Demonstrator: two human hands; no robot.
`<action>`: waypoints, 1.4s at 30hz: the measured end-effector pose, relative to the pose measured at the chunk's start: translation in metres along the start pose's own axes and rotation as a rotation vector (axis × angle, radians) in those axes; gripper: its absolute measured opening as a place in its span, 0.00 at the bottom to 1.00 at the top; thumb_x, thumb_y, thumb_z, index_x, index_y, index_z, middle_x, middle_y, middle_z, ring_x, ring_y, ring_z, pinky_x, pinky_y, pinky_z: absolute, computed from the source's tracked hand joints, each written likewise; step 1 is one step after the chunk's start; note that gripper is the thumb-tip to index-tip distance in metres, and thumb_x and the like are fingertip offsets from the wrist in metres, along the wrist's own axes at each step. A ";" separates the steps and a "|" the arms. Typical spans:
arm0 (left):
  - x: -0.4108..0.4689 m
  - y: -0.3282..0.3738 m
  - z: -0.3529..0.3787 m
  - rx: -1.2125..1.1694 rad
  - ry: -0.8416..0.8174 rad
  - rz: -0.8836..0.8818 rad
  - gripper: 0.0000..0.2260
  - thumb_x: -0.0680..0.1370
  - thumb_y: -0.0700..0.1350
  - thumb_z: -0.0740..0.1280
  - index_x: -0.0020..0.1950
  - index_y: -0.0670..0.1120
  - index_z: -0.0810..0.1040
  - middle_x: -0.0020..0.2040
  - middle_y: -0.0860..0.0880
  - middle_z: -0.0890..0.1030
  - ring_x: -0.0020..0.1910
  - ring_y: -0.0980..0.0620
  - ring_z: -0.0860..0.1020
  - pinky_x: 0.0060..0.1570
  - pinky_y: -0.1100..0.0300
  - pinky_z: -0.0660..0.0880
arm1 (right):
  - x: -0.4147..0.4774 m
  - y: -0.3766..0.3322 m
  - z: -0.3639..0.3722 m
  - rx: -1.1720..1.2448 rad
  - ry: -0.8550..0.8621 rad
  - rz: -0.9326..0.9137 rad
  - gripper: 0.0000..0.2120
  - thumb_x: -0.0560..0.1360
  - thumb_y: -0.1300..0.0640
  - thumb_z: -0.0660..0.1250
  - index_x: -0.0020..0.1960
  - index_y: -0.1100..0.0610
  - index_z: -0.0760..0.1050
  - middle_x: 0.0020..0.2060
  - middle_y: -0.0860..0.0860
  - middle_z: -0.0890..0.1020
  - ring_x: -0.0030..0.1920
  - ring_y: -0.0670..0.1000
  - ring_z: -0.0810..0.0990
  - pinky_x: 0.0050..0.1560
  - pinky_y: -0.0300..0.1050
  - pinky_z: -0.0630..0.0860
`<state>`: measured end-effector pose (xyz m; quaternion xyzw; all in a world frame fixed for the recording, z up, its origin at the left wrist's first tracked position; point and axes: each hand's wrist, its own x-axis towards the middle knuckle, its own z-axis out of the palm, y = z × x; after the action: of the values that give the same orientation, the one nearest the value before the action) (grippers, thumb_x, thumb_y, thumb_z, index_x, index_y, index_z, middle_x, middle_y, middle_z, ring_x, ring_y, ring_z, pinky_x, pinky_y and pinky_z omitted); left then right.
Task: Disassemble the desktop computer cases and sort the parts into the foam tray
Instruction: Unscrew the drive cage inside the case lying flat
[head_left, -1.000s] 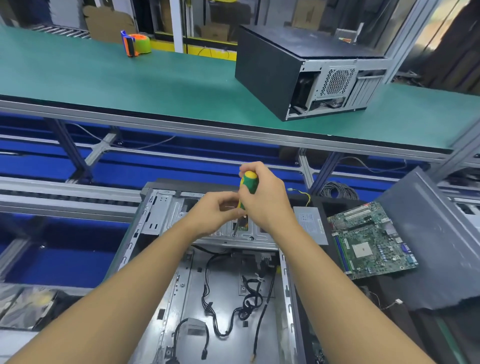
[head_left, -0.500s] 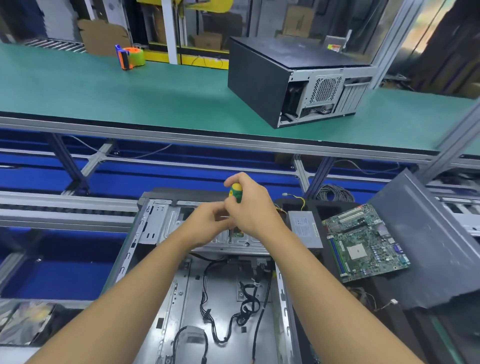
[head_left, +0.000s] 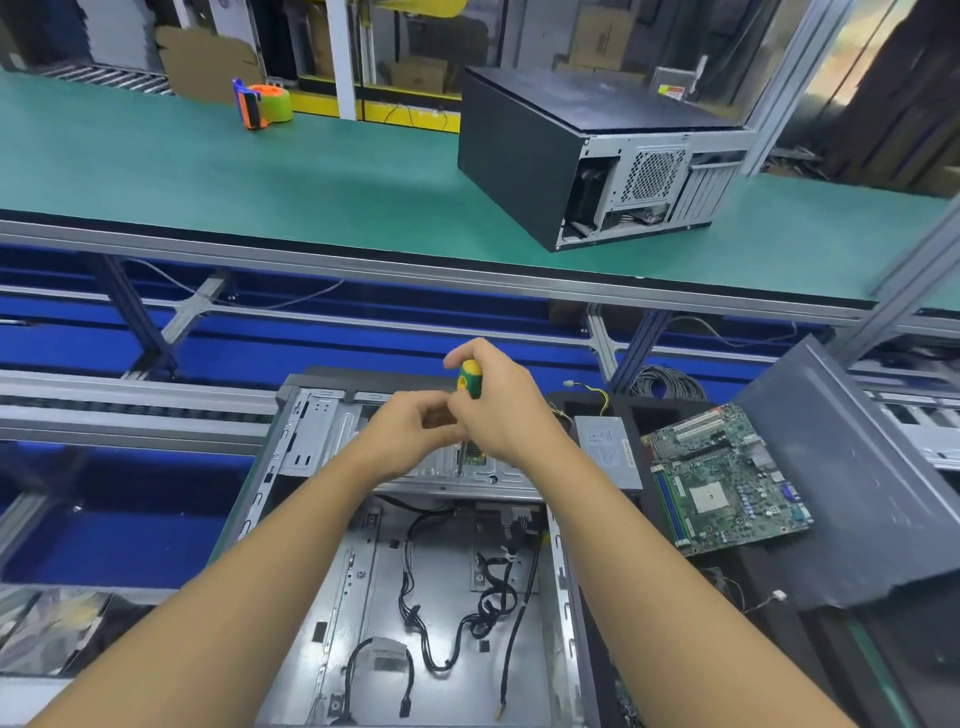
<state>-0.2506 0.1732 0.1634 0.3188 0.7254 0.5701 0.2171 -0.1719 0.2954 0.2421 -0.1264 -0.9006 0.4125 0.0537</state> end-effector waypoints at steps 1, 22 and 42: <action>0.002 0.000 0.001 0.048 0.043 0.008 0.14 0.73 0.37 0.75 0.38 0.57 0.81 0.35 0.60 0.83 0.35 0.66 0.79 0.37 0.75 0.71 | 0.000 0.000 0.001 -0.044 -0.002 -0.007 0.11 0.78 0.56 0.65 0.59 0.46 0.73 0.57 0.49 0.72 0.56 0.50 0.70 0.47 0.44 0.68; 0.012 -0.006 0.012 0.089 0.046 -0.002 0.13 0.67 0.46 0.76 0.44 0.55 0.74 0.41 0.51 0.79 0.38 0.54 0.74 0.40 0.62 0.73 | 0.005 0.002 0.006 -0.295 0.126 0.000 0.09 0.82 0.51 0.62 0.61 0.49 0.72 0.54 0.51 0.71 0.51 0.55 0.74 0.47 0.48 0.69; -0.035 -0.080 0.064 -0.930 0.294 -0.771 0.14 0.74 0.42 0.76 0.56 0.38 0.78 0.46 0.41 0.87 0.49 0.45 0.83 0.46 0.55 0.82 | 0.010 0.003 -0.001 -0.092 -0.014 0.014 0.06 0.78 0.57 0.63 0.54 0.51 0.71 0.57 0.50 0.68 0.58 0.55 0.69 0.43 0.48 0.71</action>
<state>-0.1993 0.1806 0.0676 -0.1757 0.4864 0.7450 0.4213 -0.1807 0.3009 0.2409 -0.1324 -0.9180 0.3719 0.0386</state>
